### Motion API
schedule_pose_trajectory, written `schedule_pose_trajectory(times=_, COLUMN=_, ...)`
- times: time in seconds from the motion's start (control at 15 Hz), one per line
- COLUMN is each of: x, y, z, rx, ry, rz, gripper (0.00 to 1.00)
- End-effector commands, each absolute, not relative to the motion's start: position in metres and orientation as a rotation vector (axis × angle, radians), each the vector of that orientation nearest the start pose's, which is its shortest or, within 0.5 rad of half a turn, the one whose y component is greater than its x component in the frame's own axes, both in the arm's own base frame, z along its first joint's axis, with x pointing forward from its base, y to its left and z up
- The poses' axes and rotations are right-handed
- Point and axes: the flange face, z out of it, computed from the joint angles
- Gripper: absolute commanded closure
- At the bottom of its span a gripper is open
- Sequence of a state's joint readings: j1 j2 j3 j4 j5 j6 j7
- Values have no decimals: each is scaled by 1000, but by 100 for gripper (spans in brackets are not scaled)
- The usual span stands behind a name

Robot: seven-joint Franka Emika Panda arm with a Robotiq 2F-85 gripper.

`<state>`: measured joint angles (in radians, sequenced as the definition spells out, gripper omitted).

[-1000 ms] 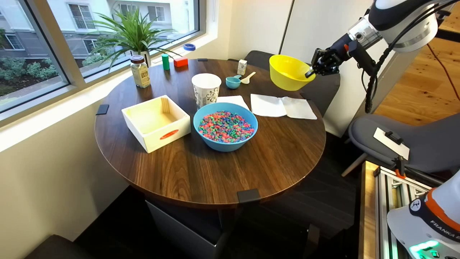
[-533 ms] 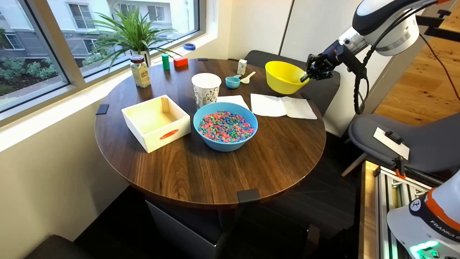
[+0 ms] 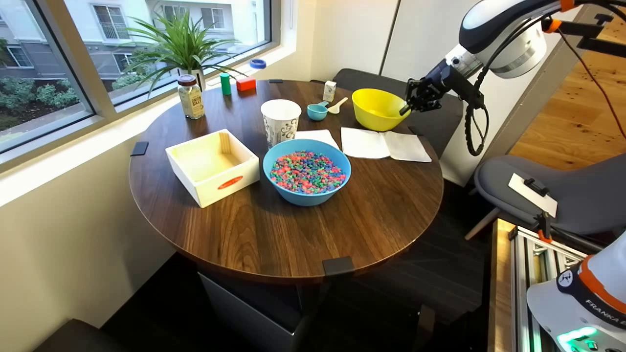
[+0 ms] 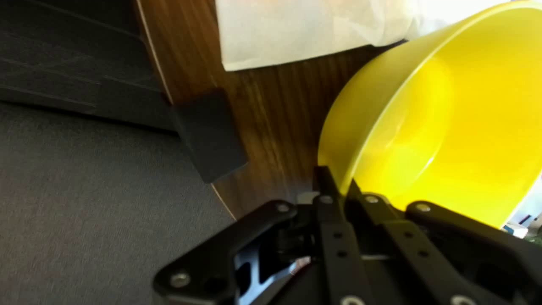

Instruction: Move the yellow bowl to the right, use the tissue to wipe the inside of the yellow bowl

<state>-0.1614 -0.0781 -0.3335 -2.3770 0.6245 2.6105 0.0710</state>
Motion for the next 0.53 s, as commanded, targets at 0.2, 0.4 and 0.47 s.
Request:
schedule_pose_trajectory(times=0.2, x=468, y=-252, z=372, rx=-2364, ry=1399, rz=-499, gripper=99)
schedule_pose_trajectory(times=0.4, x=473, y=-246, z=369, rx=-2388, ry=1367, rz=-460, gripper=99)
schedule_pose_trajectory(times=0.47, x=474, y=-244, z=369, rx=-2394, ry=1348, rz=-440, gripper=99)
